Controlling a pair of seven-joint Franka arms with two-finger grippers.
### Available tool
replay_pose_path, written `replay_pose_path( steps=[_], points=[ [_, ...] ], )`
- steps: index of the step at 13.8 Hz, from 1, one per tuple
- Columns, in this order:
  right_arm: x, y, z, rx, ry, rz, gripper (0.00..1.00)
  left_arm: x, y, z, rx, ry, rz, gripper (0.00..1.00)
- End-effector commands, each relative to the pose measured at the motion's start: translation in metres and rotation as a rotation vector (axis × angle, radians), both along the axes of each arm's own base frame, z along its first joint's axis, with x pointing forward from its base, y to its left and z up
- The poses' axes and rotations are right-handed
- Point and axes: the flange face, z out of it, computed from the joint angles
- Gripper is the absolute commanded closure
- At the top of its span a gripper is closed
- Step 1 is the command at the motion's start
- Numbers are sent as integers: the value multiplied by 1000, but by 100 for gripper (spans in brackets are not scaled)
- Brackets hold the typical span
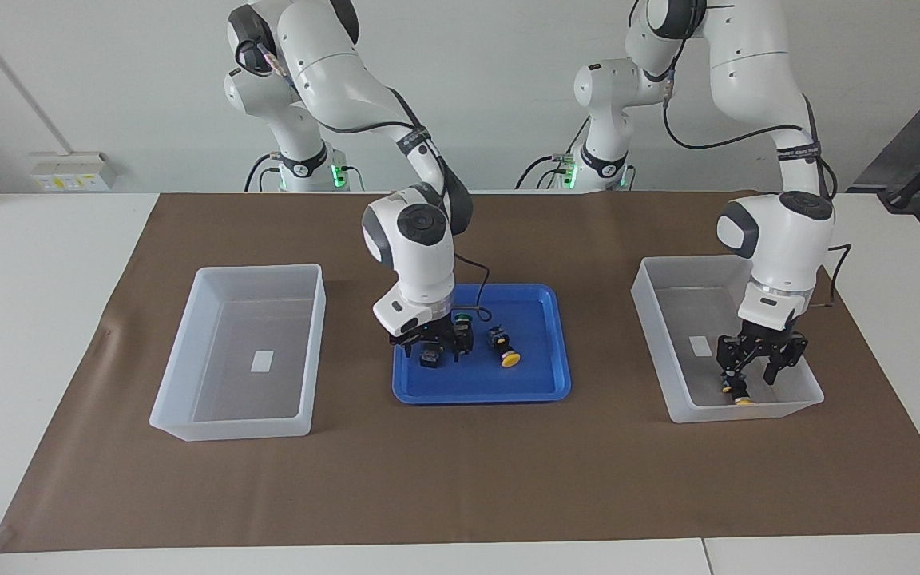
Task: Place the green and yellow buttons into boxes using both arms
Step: 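Carry the green button to the bin while the left gripper reaches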
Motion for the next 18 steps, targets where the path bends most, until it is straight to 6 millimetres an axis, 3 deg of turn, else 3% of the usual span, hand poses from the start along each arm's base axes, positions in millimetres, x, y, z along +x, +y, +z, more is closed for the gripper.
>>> replay_pose_path(
  steps=[1,2,3,4,5,8,10,12,14,16,18],
  points=[
    [-4,-1,-5,-3,-22,1,23,-20,-43,18,-16,66,36,22],
    [-4,-1,-4,-1,-24,1,39,-22,-61,18,-33,70,69,23],
    [-4,-1,-4,2,-23,0,72,-24,-81,19,-45,65,75,25],
    [-4,-1,-5,5,-19,-4,93,-28,-98,18,-52,65,74,26],
    [-2,-4,-3,4,-15,-5,100,-32,-118,16,-68,66,95,26],
    [8,-6,22,9,-8,-6,100,-45,-177,2,-121,90,206,27],
    [17,-24,69,56,-9,-40,100,-50,-215,-20,-147,99,248,27],
    [22,-64,122,73,-26,-61,100,-54,-240,-33,-177,99,292,27],
    [26,-108,162,69,-41,-45,100,-65,-270,-45,-183,120,287,27],
    [32,-164,180,51,-31,7,100,-75,-298,-63,-208,121,321,27],
    [38,-223,187,34,-24,61,100,-81,-314,-66,-233,116,351,27]
  ],
)
